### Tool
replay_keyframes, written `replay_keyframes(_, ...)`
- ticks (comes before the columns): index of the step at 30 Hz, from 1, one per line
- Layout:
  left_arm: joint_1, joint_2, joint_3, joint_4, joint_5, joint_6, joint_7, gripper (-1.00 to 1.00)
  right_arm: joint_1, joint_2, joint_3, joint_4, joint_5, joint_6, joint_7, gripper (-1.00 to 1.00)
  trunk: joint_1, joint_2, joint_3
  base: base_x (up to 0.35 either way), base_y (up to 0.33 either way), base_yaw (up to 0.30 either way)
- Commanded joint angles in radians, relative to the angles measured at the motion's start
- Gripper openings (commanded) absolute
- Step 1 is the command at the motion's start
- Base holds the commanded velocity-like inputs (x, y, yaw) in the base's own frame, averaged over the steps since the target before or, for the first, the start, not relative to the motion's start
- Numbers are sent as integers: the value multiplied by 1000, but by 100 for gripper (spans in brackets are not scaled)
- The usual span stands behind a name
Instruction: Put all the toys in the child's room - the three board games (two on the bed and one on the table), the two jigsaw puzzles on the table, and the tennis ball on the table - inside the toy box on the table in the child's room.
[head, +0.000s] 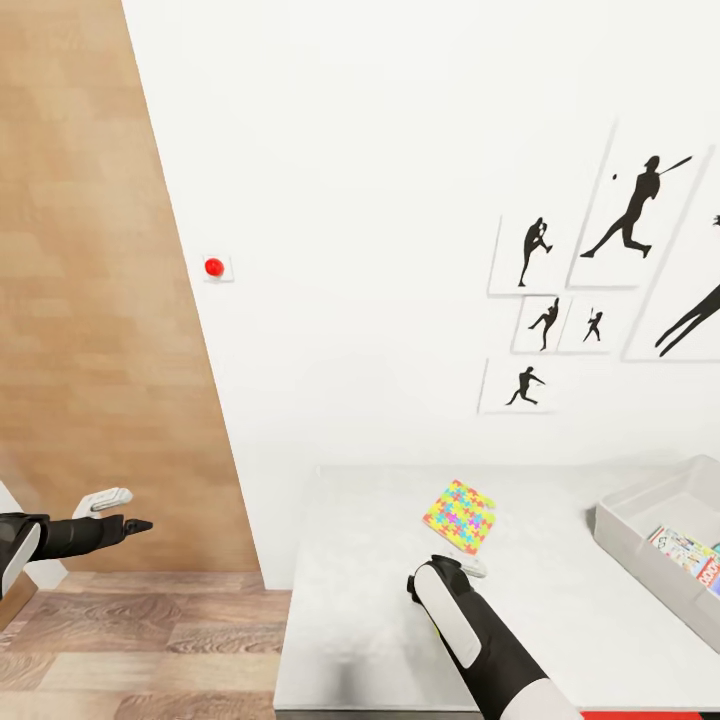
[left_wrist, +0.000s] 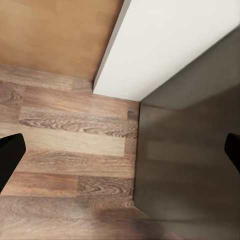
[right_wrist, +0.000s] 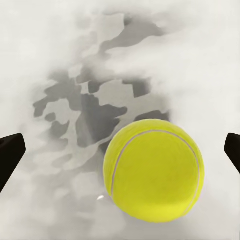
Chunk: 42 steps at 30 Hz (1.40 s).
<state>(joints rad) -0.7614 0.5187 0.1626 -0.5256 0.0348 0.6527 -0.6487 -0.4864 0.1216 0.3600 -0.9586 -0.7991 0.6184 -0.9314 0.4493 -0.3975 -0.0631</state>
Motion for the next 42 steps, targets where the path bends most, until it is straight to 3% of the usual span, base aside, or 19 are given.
replay_keyframes(1,-1,0,3,0,4,8,-2,100,-1,0,2,-1,-6,4,-8,100,1,-3,-4,0,0,0)
replay_keyframes(42,-1,0,3,-1,4,8,-2,100,0,-6,-1,1,-6,6,-7,100,1,-3,-62,0,0,0)
